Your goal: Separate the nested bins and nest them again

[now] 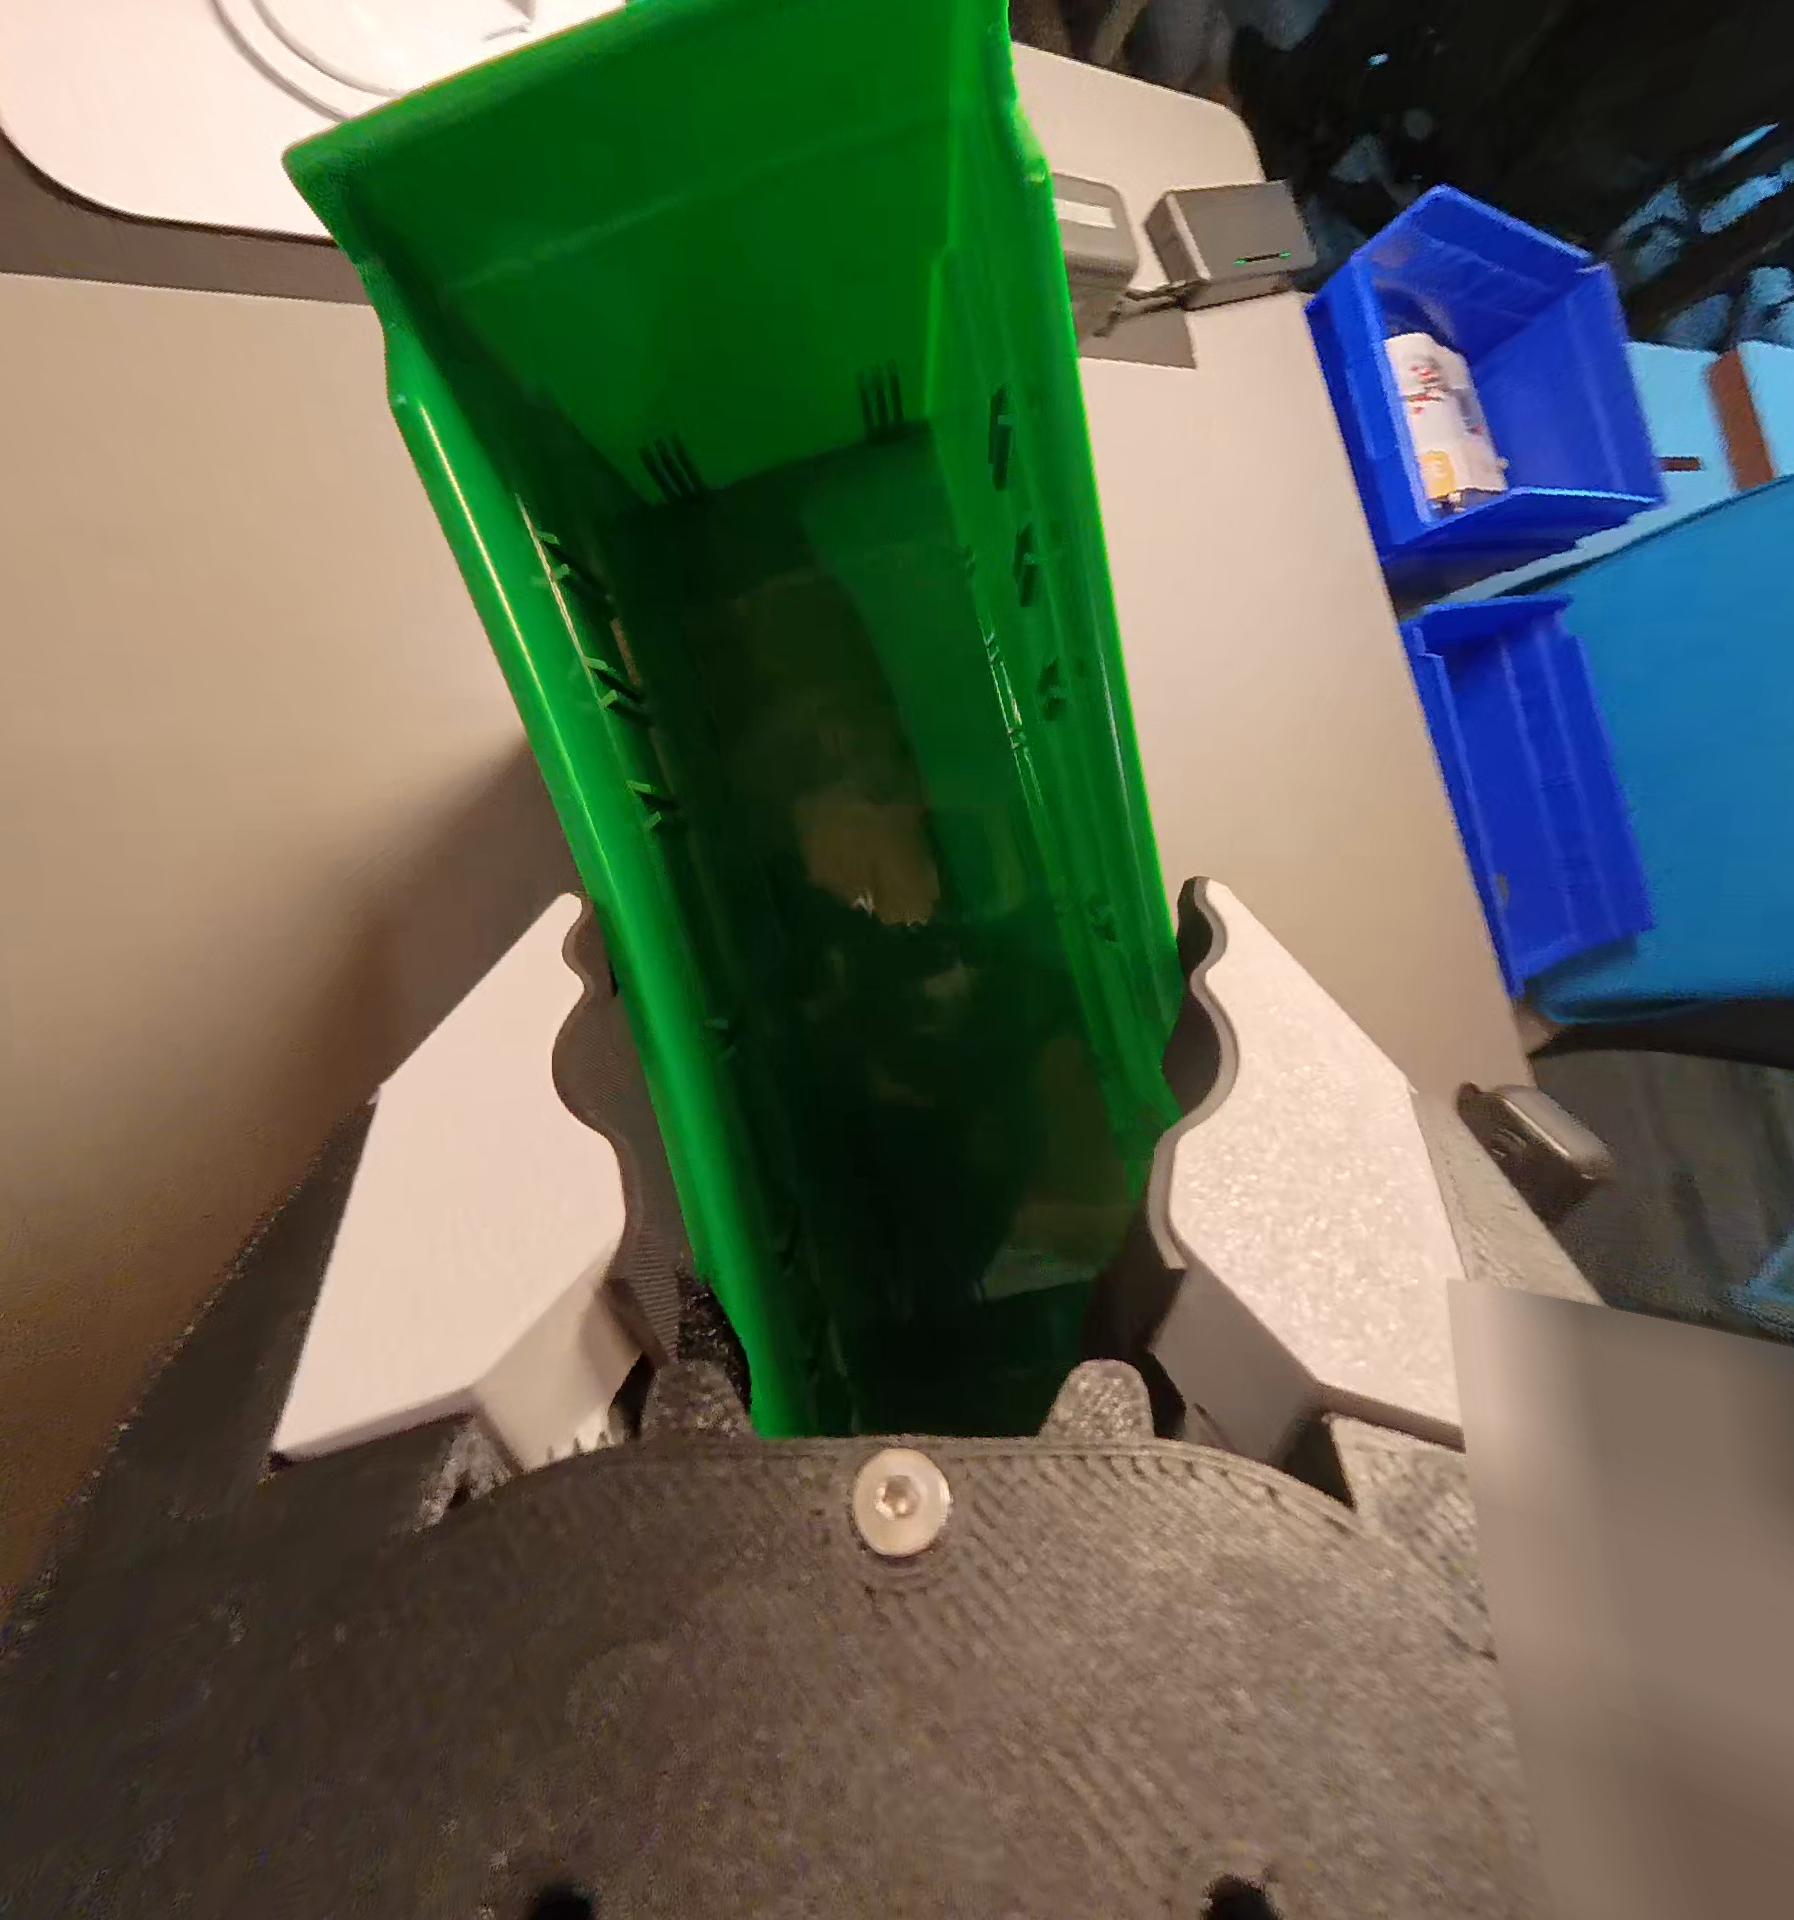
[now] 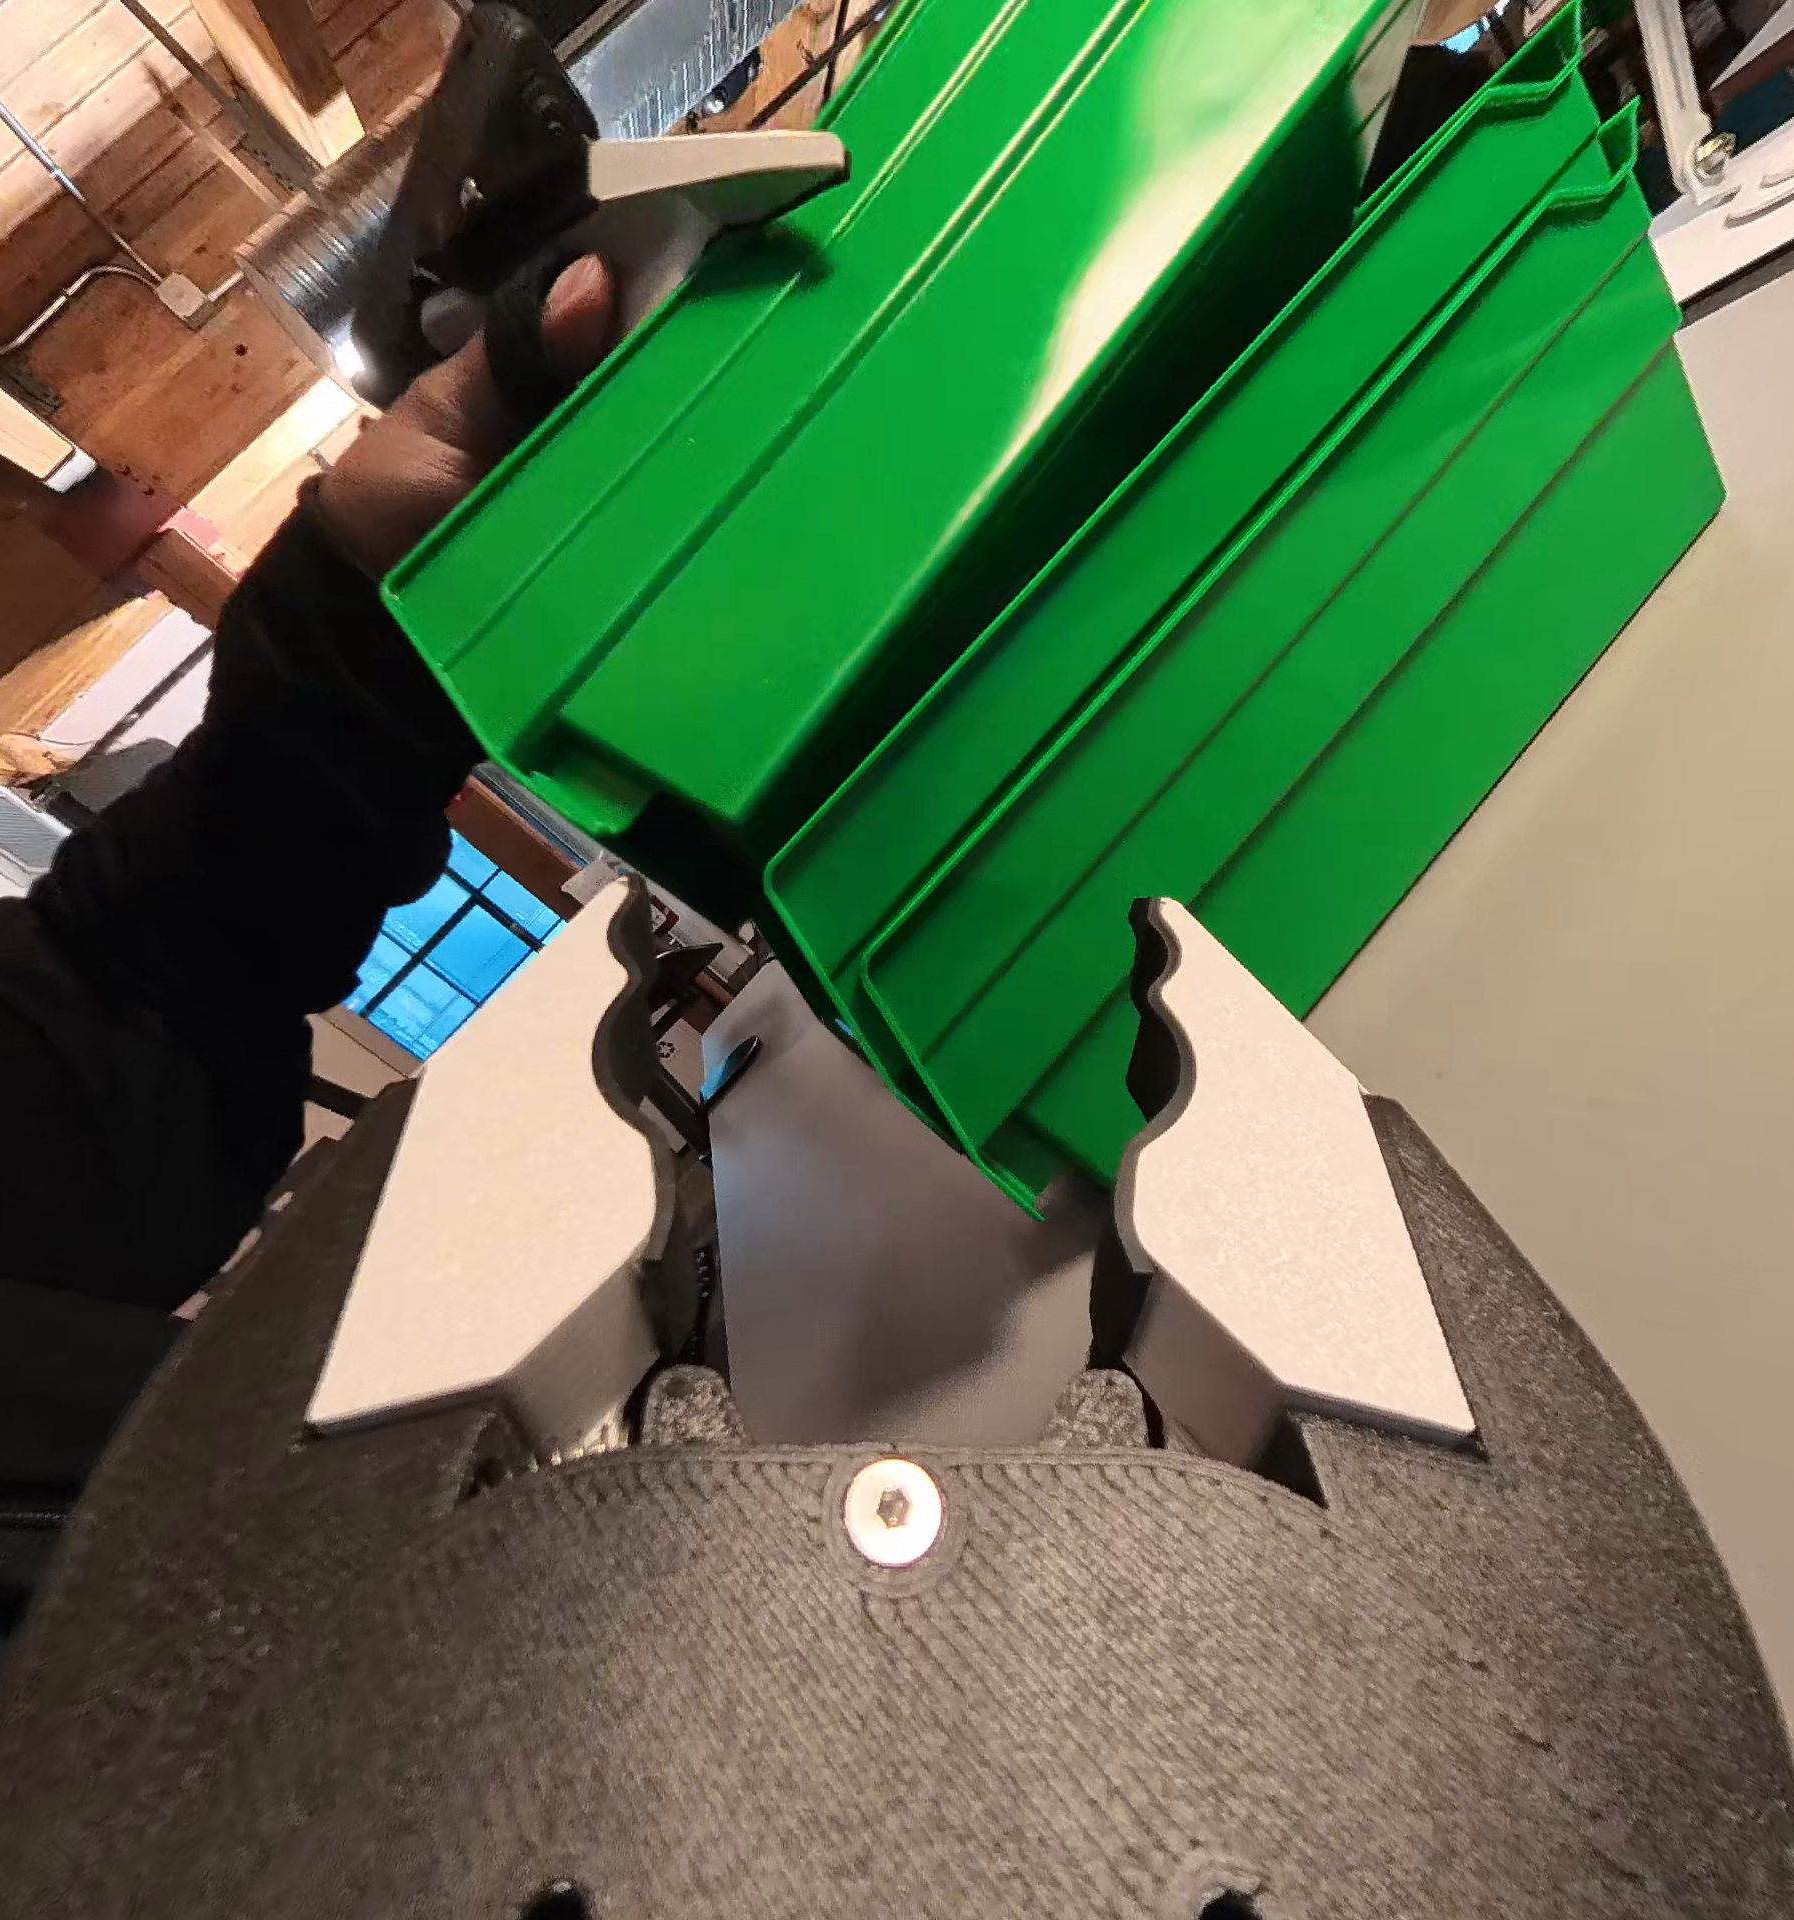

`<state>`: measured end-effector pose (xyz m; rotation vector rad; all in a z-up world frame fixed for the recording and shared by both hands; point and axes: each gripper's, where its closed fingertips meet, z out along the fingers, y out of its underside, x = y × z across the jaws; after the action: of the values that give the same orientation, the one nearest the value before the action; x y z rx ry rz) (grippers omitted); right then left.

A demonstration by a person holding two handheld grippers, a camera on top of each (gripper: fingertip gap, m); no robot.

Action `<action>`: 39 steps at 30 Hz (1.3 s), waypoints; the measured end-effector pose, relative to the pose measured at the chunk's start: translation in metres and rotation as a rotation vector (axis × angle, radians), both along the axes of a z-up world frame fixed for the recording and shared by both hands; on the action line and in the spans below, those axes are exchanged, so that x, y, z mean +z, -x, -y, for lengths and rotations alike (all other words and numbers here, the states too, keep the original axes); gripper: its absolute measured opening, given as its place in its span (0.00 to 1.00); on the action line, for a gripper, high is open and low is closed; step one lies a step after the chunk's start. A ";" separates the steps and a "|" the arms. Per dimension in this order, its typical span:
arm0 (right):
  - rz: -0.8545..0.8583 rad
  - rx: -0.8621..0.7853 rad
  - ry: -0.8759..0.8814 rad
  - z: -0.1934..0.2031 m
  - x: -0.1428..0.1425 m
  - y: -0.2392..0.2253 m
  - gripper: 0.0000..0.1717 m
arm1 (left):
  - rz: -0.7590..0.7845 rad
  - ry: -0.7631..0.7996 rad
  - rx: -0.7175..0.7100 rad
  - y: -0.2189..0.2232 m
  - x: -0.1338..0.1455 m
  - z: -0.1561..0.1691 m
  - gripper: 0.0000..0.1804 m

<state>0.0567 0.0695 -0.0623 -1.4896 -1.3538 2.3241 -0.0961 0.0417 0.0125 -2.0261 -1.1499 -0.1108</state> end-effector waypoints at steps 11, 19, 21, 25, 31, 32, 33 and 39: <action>-0.005 0.000 0.011 -0.002 0.001 -0.001 0.54 | -0.096 0.161 -0.014 -0.001 -0.025 -0.014 0.63; -0.005 0.002 0.005 -0.001 0.001 -0.002 0.54 | -0.143 0.200 -0.027 0.004 -0.021 -0.021 0.65; -0.004 0.003 0.004 -0.001 0.001 -0.001 0.54 | -0.144 0.223 -0.034 0.005 -0.023 -0.024 0.67; -0.004 0.004 0.006 -0.001 0.001 -0.002 0.54 | -0.185 0.261 -0.058 0.003 -0.024 -0.030 0.68; -0.007 0.009 0.010 -0.001 0.001 -0.002 0.55 | -0.283 0.196 -0.106 -0.001 -0.001 -0.046 0.65; -0.008 0.011 0.009 0.000 0.001 -0.002 0.54 | -0.288 0.186 -0.120 -0.003 0.004 -0.047 0.65; -0.008 0.013 0.009 0.000 0.001 -0.003 0.55 | -0.291 0.181 -0.140 -0.006 0.008 -0.047 0.65; -0.011 0.023 0.014 0.001 0.002 -0.004 0.54 | -0.323 0.283 -0.239 -0.002 0.013 -0.002 0.69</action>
<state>0.0608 0.0689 -0.0603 -1.4700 -1.3617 2.3571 -0.0939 0.0434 0.0256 -2.3203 -0.7520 0.2661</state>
